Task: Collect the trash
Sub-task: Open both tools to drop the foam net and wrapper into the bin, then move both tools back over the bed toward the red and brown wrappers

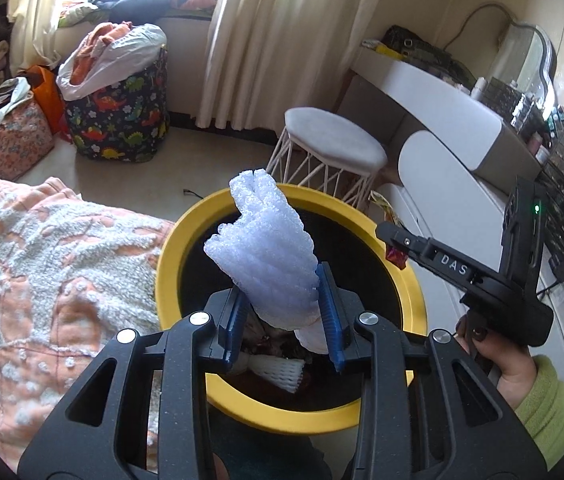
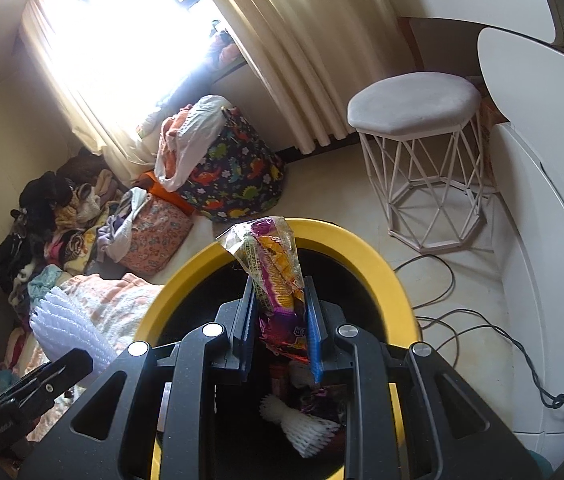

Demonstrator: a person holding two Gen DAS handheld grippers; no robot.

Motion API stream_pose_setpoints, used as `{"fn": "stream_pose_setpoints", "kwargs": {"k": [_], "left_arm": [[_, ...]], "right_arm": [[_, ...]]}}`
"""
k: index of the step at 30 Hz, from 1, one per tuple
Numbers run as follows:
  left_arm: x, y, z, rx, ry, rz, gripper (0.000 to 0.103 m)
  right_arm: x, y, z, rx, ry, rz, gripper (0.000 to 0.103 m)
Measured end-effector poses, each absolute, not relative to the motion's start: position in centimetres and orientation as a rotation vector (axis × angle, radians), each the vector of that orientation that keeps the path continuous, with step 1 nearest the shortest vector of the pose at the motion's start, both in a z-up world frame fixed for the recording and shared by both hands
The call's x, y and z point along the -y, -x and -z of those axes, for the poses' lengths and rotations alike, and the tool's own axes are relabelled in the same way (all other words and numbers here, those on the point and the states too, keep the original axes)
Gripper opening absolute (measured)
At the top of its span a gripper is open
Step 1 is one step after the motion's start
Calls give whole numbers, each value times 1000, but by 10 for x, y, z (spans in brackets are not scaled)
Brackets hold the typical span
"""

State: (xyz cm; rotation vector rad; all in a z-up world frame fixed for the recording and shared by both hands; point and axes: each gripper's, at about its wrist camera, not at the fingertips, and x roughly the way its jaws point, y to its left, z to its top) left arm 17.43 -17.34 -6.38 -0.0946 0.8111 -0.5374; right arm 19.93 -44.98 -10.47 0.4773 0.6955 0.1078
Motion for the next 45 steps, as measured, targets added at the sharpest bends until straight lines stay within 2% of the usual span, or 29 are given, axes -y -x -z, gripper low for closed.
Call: {"fn": "stream_pose_setpoints", "kwargs": {"k": [11,13,15,19,21,22,24,26,32,36,45], "left_arm": [[188,-175,81,-863,60,560,29],[188,-175,83,-866,57,558,30],[189,-175,82,-866,58,555,31],[189,-176,81,-866,67,547,48],[185,-176,79,-855,78,533,68],[183,-176,79,-852,81,529,71],[179,-176,77,-848,89,510,86],[174,-177,75,-843,102,495,91],[158,-177,70,-827,134,450,92],[147,-177,66,-814,151,419,92],[113,-174,58,-775,190,324,92]], "right_arm": [[452,-204,119,-749,-456,-85,23],[454,-204,118,-748,-471,-84,29],[457,-203,118,-738,-504,-93,43],[457,-204,116,-744,-503,-94,47],[456,-203,115,-744,-500,-95,51],[455,-203,115,-745,-495,-96,52],[453,-202,113,-744,-480,-99,54],[450,-202,110,-740,-465,-100,58],[441,-201,101,-725,-429,-106,68],[434,-201,96,-718,-405,-116,72],[402,-199,86,-705,-358,-169,75]]}}
